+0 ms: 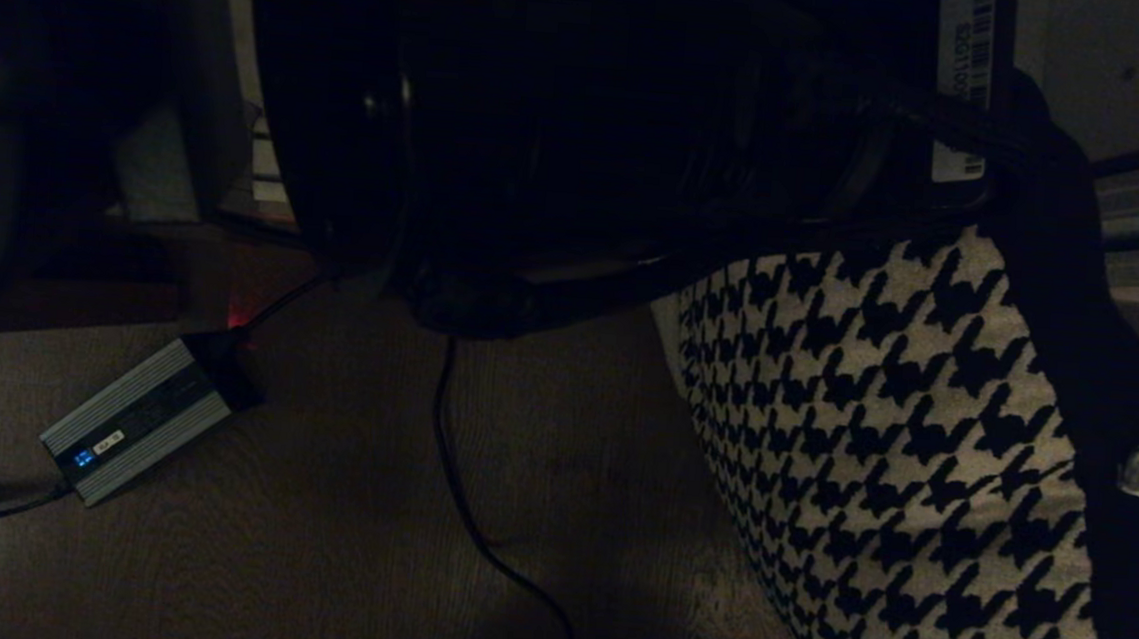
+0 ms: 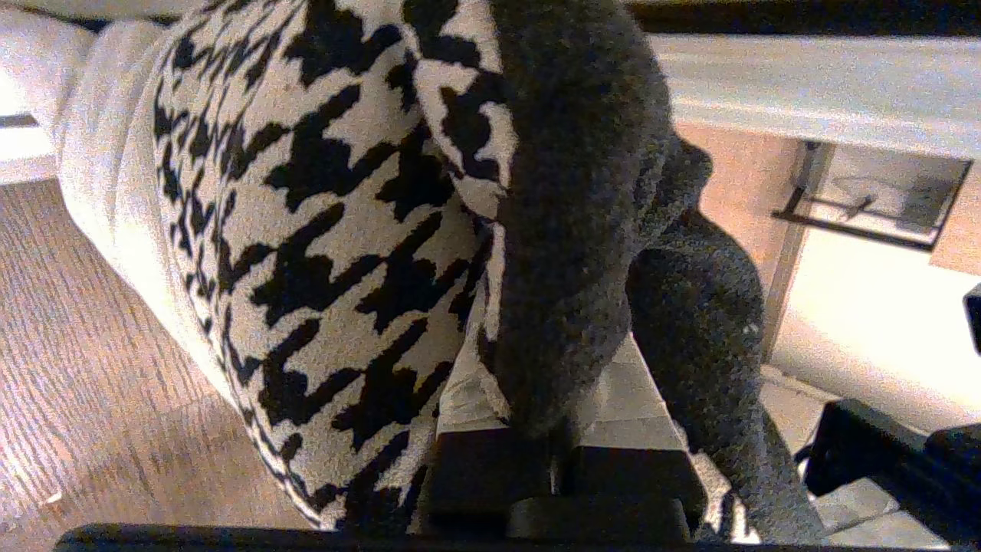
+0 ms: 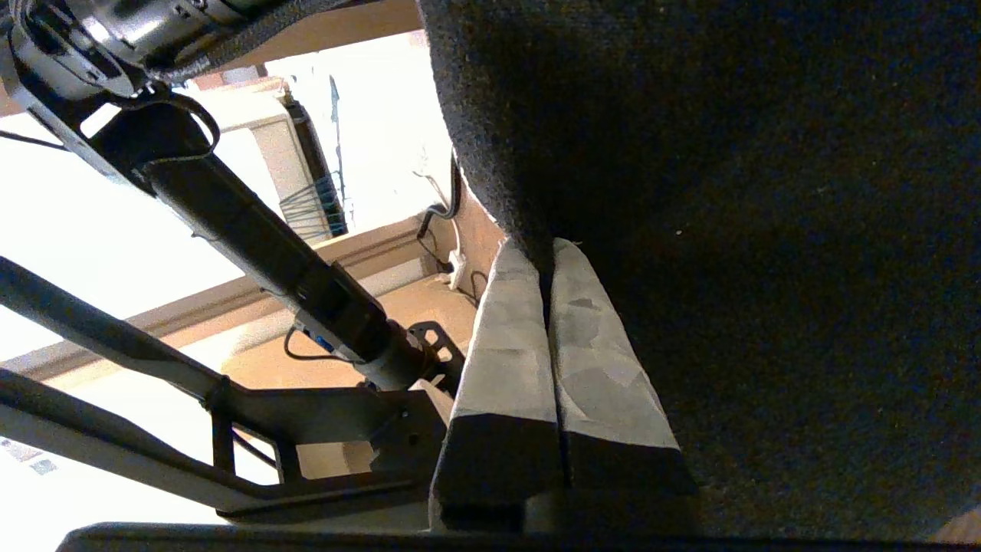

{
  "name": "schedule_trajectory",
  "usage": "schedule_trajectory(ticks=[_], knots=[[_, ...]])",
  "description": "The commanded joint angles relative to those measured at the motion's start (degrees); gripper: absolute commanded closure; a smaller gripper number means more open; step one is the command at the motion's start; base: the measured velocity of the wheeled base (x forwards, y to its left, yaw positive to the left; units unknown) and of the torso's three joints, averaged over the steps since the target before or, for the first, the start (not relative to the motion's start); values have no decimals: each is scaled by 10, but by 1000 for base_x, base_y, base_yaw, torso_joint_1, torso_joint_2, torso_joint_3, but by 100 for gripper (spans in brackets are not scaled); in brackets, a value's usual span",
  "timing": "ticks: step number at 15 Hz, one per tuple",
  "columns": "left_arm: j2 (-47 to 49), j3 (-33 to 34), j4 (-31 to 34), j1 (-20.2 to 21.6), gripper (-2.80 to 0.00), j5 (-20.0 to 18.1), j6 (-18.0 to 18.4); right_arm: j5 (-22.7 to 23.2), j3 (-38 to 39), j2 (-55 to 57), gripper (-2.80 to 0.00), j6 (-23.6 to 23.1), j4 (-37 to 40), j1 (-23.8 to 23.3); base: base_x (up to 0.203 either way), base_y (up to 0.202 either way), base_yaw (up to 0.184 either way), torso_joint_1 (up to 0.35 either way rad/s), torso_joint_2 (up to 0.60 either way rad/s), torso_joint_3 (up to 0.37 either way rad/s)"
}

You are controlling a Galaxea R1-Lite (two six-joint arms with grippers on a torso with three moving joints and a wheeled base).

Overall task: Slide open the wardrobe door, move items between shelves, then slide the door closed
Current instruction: Place the pillow on the higher shelf

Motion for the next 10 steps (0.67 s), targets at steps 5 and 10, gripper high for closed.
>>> schedule_trajectory(ticks=[5, 10], knots=[[-4, 6, 1, 1, 0, 2, 0, 2, -1, -8, 0, 9, -1, 1, 0, 0, 0, 0, 0, 0], [-22, 32, 1, -14, 0, 1, 9, 3, -5, -20, 0, 11, -1, 3, 0, 0, 0, 0, 0, 0]])
